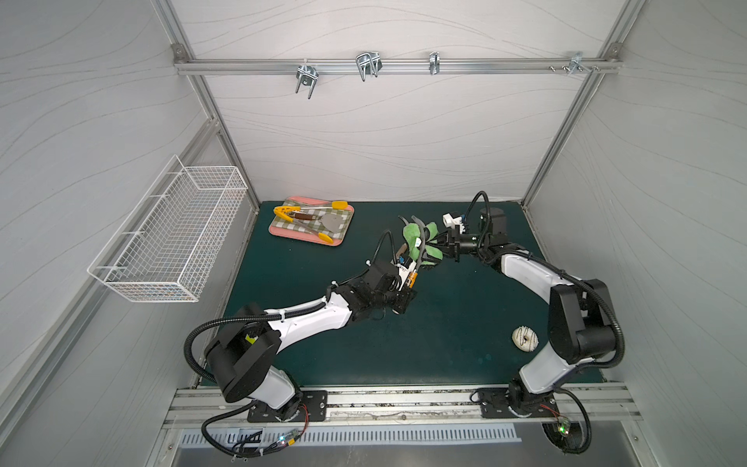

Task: Wipe small sickles with rags
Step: Wipe the small sickle.

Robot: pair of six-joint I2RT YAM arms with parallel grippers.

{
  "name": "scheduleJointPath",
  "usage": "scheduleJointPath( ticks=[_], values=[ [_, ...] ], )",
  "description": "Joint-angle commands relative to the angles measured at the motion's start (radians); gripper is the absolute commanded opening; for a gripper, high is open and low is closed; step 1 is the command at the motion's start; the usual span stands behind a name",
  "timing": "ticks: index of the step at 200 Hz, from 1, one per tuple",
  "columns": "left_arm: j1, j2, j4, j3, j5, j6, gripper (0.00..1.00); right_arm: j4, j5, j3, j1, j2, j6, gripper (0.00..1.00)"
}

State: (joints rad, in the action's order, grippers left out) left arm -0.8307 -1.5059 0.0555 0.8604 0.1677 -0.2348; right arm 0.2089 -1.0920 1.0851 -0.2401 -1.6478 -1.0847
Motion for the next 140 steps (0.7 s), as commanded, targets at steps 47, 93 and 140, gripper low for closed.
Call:
scheduleJointPath(
  ticks=[47, 93, 140],
  values=[
    [-0.056, -0.021, -0.201, -0.067, 0.04, 0.035, 0.0, 0.31, 0.02, 0.106, 0.05, -0.043, -0.214, 0.07],
    [-0.094, -0.005, -0.215, -0.064, 0.005, 0.057, 0.0, 0.554, 0.072, 0.07, 0.057, -0.116, -0.45, 0.06],
    [-0.116, -0.01, -0.241, -0.054, -0.018, 0.074, 0.0, 0.818, 0.108, 0.083, 0.058, -0.216, -0.678, 0.04]
  ],
)
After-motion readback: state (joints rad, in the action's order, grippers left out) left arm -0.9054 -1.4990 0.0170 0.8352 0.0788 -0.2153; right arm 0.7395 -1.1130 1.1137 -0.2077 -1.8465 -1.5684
